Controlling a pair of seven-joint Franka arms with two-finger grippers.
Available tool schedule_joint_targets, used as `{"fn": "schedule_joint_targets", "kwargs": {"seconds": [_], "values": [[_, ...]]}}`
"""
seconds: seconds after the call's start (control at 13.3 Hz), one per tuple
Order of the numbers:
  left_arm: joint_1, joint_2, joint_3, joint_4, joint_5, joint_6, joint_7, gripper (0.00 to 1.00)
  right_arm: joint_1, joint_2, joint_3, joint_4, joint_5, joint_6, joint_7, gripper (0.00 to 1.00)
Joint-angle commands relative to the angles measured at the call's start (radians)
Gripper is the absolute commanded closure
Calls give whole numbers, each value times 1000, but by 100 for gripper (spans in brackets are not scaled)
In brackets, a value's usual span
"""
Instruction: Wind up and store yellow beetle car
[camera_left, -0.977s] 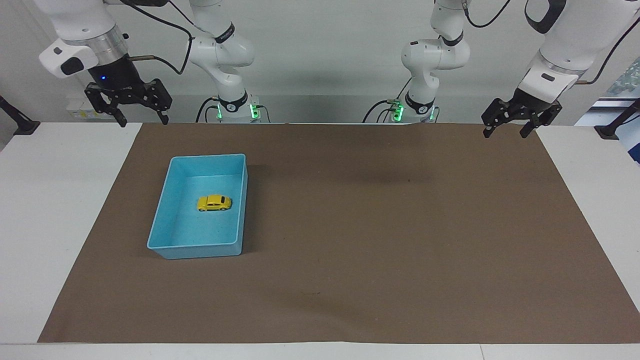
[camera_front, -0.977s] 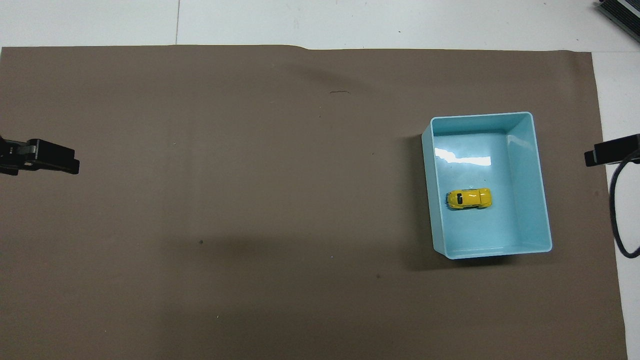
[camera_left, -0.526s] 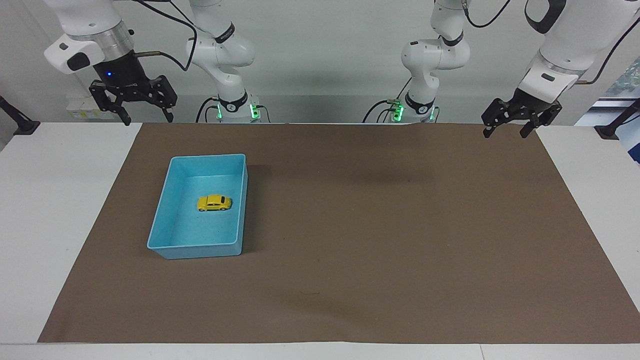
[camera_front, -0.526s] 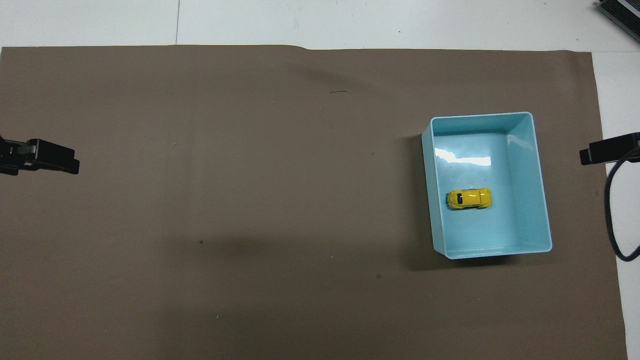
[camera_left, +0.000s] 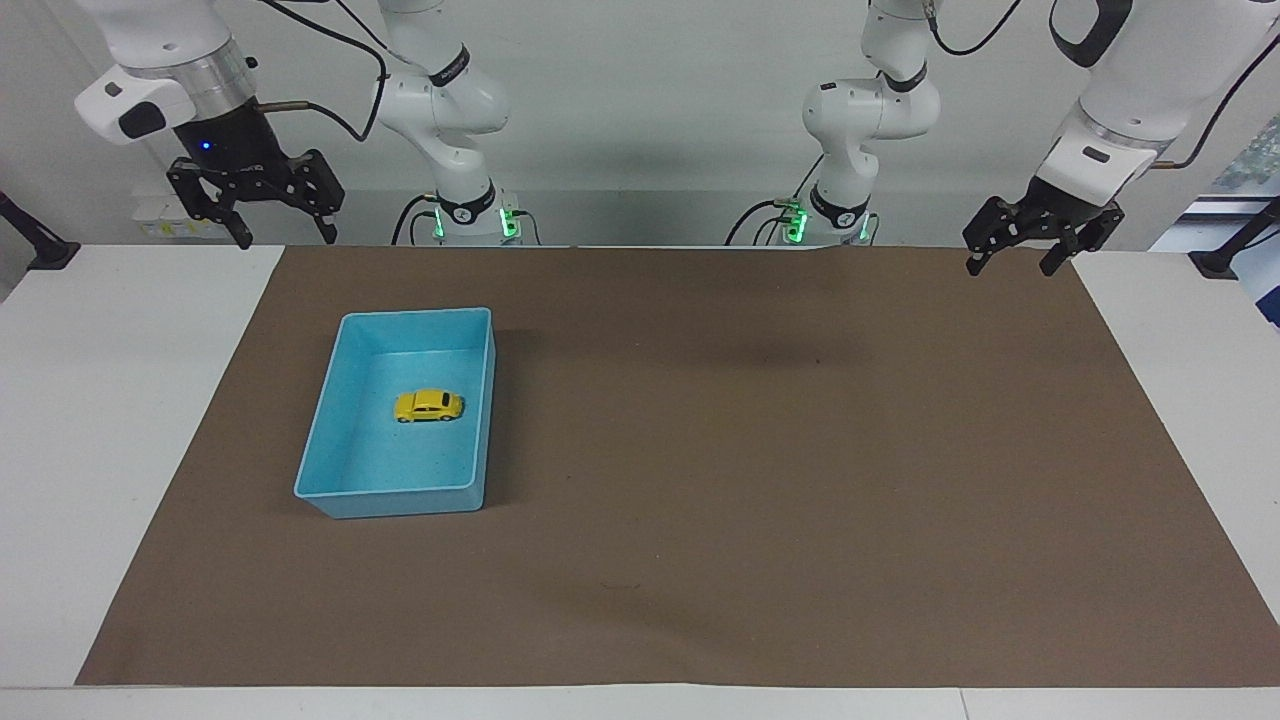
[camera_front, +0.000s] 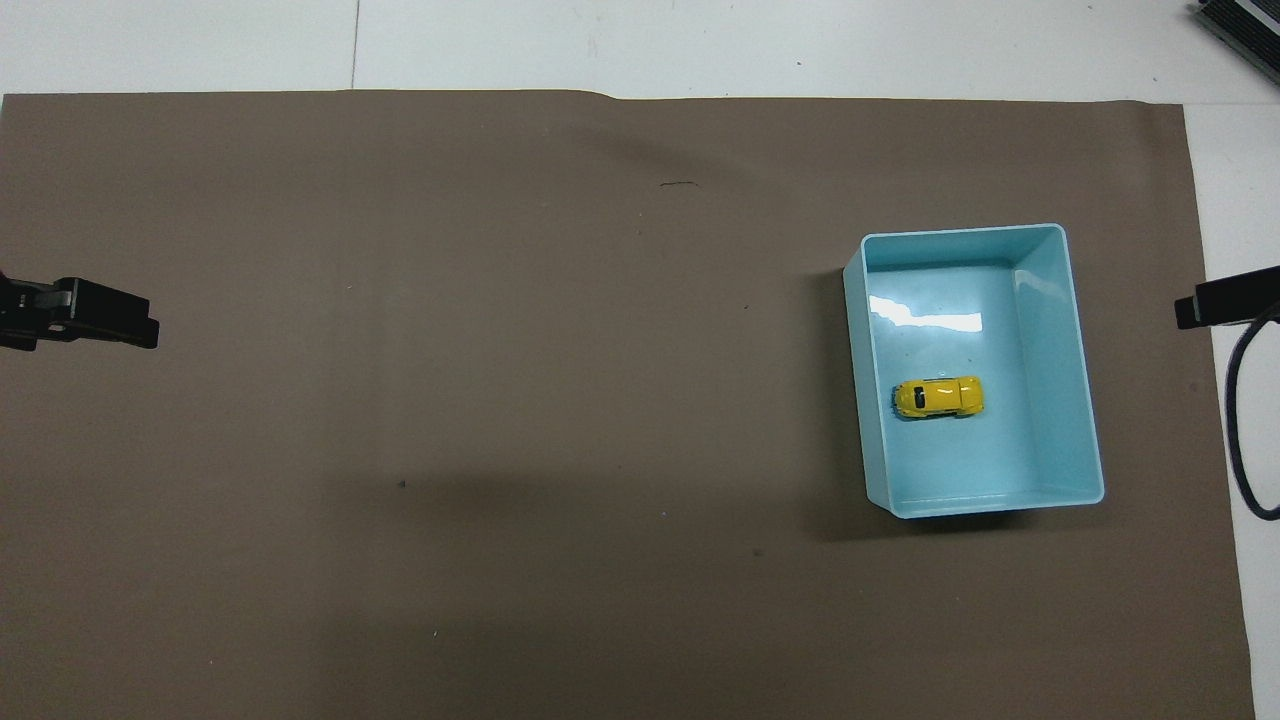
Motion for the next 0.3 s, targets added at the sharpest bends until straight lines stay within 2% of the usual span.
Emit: {"fn": "schedule_joint_targets", "kwargs": {"seconds": [0.0,0.23], "values": [[13,-11,-9,-4,15,-11,-1,0,-10,-4,9,9,2,-16,19,0],[13,-11,-9,-4,15,-11,-1,0,-10,-13,15,3,4,-12,19,0]]}}
